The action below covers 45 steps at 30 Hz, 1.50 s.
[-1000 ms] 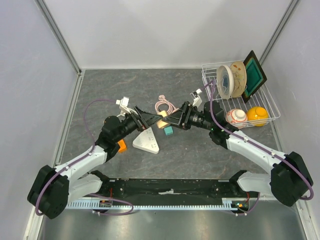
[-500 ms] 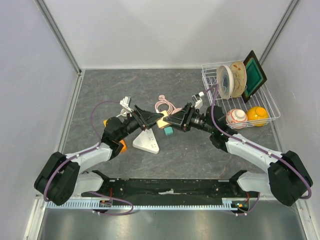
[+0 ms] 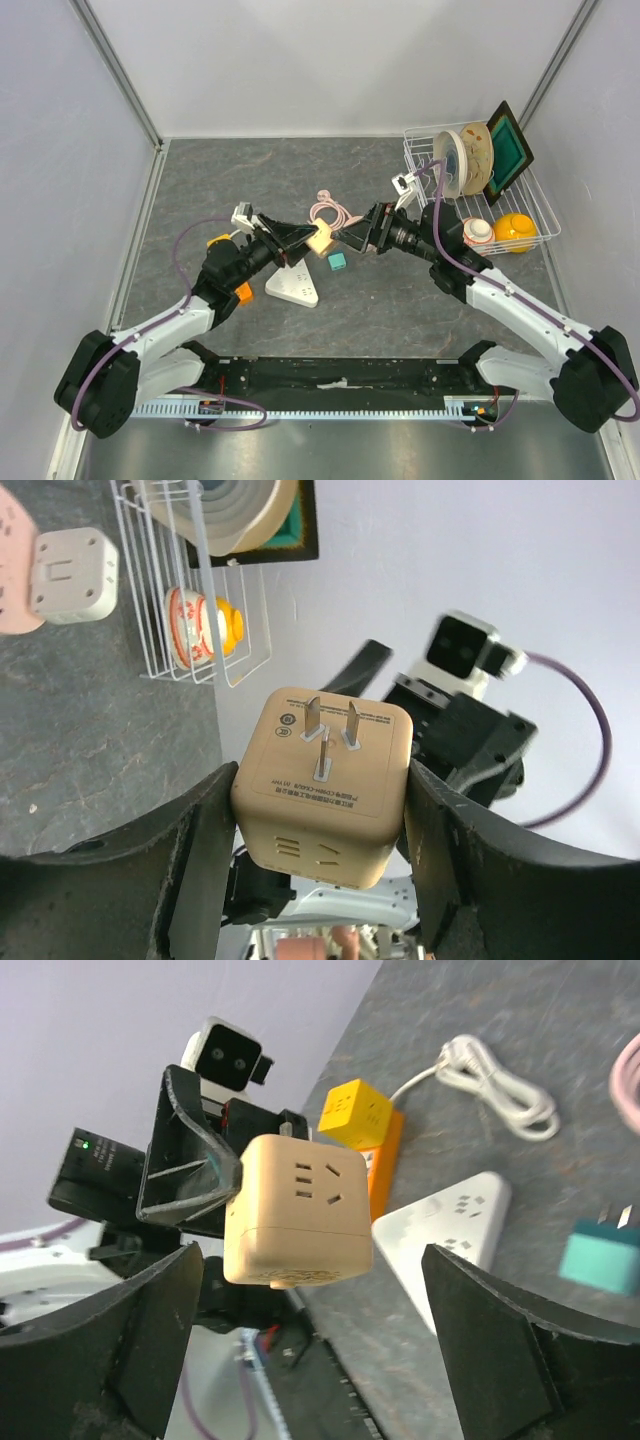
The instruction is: Insert the plug
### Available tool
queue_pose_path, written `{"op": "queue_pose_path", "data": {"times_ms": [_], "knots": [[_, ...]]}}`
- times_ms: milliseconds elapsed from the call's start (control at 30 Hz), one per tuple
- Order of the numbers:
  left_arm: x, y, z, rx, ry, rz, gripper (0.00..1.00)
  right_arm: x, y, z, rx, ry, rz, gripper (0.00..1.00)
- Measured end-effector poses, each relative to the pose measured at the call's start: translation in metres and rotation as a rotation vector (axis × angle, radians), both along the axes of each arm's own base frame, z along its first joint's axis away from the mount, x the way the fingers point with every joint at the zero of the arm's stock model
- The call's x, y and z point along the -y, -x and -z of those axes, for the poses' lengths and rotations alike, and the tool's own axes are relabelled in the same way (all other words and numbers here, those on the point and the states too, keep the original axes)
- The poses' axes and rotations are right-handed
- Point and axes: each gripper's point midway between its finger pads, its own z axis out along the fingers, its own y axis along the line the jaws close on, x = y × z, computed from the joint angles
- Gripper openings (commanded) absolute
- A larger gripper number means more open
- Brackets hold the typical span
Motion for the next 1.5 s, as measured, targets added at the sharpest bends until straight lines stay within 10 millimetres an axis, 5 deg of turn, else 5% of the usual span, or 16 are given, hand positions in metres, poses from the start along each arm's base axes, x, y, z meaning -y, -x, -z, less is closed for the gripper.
{"op": "queue_pose_path", "data": {"times_ms": [267,600,967,1267,1400,1500], "knots": [[-0.005,-0.007,0.024,-0.237,0.038,-0.053,0.02,0.009,-0.004,0.002,0.286,0.182,-0.021,0.98],[-0.006,-0.015,0.029,-0.430,0.131,-0.085,0.02,-0.008,0.014,-0.010,0.656,0.288,-0.046,0.98],[-0.001,-0.020,0.010,-0.442,0.174,-0.075,0.02,-0.021,-0.007,0.020,0.734,0.429,-0.018,0.98],[0.003,-0.018,0.010,-0.456,0.174,-0.066,0.02,-0.030,-0.019,0.014,0.777,0.418,0.032,0.98],[0.005,-0.018,0.007,-0.455,0.179,-0.062,0.02,-0.035,-0.024,0.016,0.779,0.415,0.036,0.84],[0.004,-0.020,0.006,-0.457,0.185,-0.070,0.02,-0.039,-0.024,0.017,0.777,0.411,0.030,0.58]]}}
